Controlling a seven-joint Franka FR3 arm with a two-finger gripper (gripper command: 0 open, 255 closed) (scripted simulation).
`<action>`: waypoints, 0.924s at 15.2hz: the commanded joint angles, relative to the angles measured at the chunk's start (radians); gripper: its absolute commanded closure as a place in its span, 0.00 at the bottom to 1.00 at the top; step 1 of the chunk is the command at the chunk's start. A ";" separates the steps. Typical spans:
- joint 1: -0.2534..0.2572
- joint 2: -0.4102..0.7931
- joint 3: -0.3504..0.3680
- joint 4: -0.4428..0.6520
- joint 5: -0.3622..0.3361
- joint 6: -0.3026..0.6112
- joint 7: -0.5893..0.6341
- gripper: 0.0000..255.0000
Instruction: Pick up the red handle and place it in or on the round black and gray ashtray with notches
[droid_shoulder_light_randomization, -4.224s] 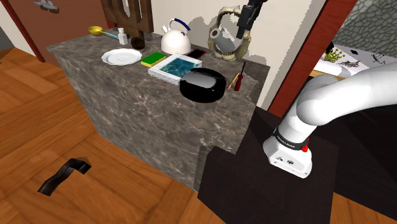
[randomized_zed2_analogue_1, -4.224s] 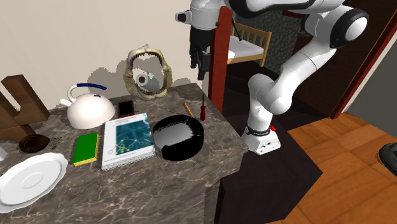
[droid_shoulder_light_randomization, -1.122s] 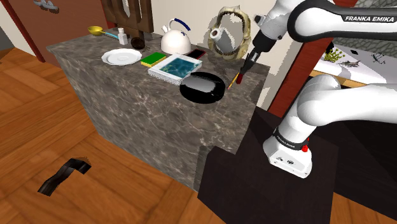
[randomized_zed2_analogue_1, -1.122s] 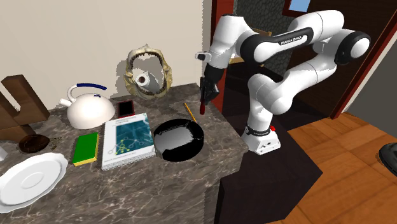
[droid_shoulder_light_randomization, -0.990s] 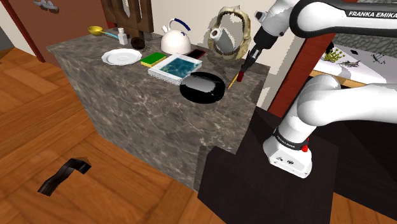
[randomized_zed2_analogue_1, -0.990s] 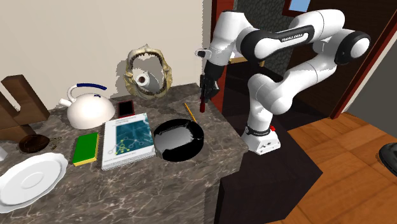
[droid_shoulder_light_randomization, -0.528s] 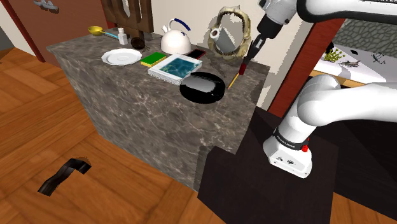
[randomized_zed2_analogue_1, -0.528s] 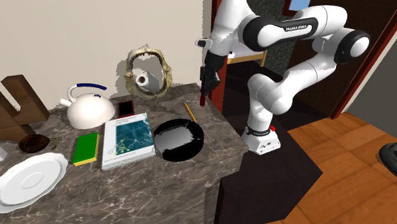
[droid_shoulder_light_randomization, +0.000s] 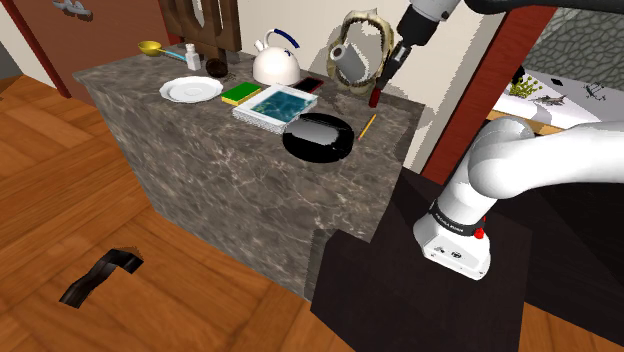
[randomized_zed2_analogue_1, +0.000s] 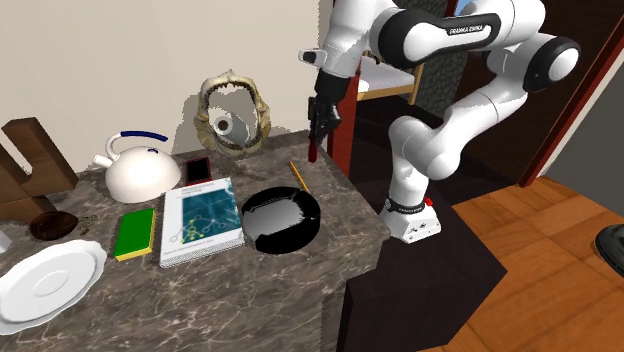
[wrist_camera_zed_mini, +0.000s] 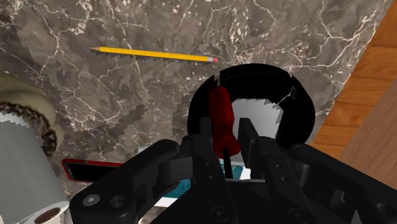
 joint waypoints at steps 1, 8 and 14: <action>0.018 0.075 0.032 0.032 0.020 0.044 0.032 1.00; 0.055 0.345 0.134 0.178 0.064 0.170 0.134 1.00; 0.059 0.403 0.156 0.163 0.070 0.244 0.154 1.00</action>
